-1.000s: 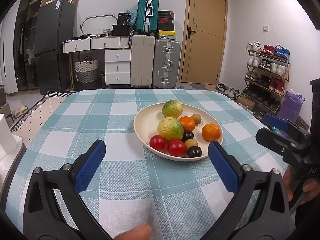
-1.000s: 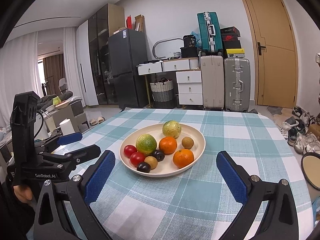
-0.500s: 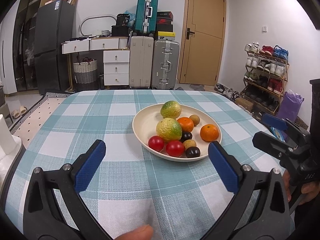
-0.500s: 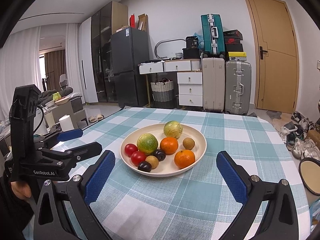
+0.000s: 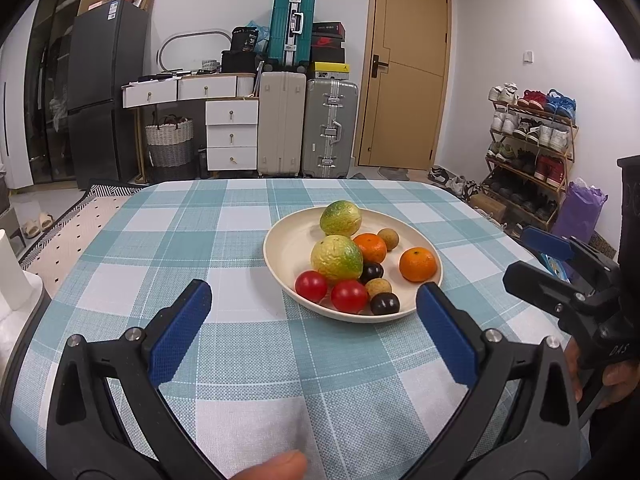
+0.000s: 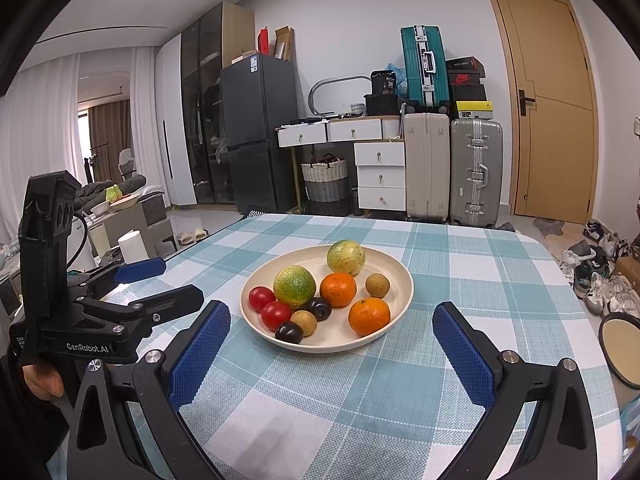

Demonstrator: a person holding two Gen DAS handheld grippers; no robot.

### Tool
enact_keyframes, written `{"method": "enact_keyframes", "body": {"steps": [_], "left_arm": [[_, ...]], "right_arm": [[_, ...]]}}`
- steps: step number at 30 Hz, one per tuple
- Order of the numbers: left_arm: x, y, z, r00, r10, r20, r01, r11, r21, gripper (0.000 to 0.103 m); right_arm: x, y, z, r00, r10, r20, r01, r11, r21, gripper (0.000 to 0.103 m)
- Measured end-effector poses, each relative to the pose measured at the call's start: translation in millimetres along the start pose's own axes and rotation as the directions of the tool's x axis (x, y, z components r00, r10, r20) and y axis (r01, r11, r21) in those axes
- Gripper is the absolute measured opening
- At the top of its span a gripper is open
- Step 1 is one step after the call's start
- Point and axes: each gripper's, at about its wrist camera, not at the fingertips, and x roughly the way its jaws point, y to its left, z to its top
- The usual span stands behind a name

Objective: Organize fruits

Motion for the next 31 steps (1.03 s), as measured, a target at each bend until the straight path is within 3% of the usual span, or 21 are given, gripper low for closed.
{"method": "enact_keyframes", "body": {"steps": [31], "left_arm": [[-0.2, -3.3, -0.2, 1.0, -0.01, 0.002, 0.01, 1.0, 0.003, 0.102]], "right_arm": [[0.4, -0.1, 0.4, 1.0, 0.0, -0.002, 0.0, 1.0, 0.001, 0.103]]}}
